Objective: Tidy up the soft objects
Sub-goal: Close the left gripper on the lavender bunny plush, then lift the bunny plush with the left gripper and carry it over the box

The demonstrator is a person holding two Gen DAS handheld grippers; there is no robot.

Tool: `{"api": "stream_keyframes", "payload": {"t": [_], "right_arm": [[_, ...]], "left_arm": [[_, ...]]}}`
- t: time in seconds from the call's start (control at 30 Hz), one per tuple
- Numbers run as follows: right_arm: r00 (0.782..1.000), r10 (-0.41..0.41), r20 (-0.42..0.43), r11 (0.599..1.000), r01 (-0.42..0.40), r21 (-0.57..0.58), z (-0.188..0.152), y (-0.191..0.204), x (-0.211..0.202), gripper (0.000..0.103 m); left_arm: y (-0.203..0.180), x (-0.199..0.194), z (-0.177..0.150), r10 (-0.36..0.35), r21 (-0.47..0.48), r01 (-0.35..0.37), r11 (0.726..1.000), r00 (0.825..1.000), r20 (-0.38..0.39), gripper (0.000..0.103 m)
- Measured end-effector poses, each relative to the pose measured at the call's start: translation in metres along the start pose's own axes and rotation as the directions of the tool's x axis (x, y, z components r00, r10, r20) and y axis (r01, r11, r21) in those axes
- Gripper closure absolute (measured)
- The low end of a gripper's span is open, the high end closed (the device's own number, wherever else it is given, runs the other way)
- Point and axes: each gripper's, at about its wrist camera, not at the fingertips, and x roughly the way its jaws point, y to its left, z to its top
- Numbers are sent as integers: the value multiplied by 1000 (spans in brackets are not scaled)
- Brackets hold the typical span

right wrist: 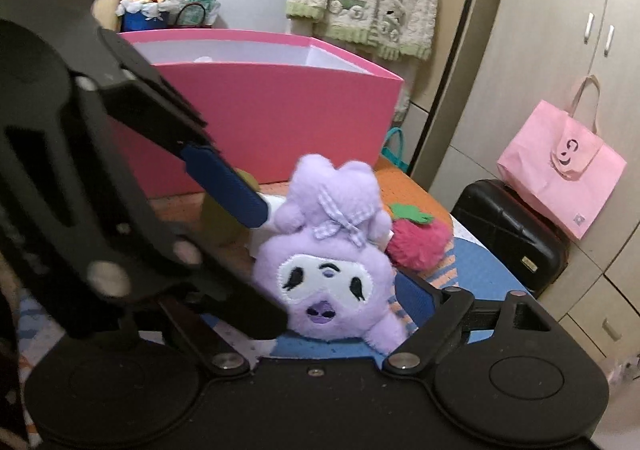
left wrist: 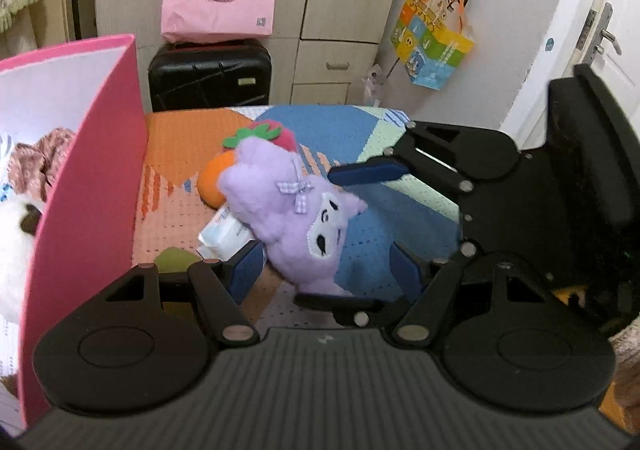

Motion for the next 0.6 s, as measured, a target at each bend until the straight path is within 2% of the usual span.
{"api": "stream_keyframes", "payload": {"t": [0.1, 0.2, 0.3, 0.33, 0.4, 0.47, 0.6], "right_arm": [[999, 32, -4, 998, -32, 54, -3, -6, 7, 11], [999, 41, -16, 995, -40, 94, -6, -9, 15, 11], [1000, 24, -16, 993, -22, 113, -9, -5, 16, 11], [1000, 22, -18, 992, -19, 126, -8, -4, 16, 13], [1000, 1, -26, 989, 3, 149, -7, 0, 15, 17], [999, -22, -29, 984, 27, 174, -7, 4, 12, 19], [997, -71, -33, 978, 77, 195, -11, 12, 7, 22]], "left_arm": [[1, 5, 0, 6, -18, -6, 1000, 1000, -2, 36], [2, 11, 0, 43, -15, -43, 999, 999, -21, 36], [0, 13, -2, 45, -4, -45, 999, 999, -19, 45], [0, 14, -2, 39, -3, -39, 999, 999, -26, 53], [1, 15, 0, 24, -22, -25, 999, 998, -50, 57], [1, 16, -1, 39, -22, -40, 999, 998, -51, 68], [0, 14, -4, 19, -23, -20, 1000, 999, -48, 70]]}}
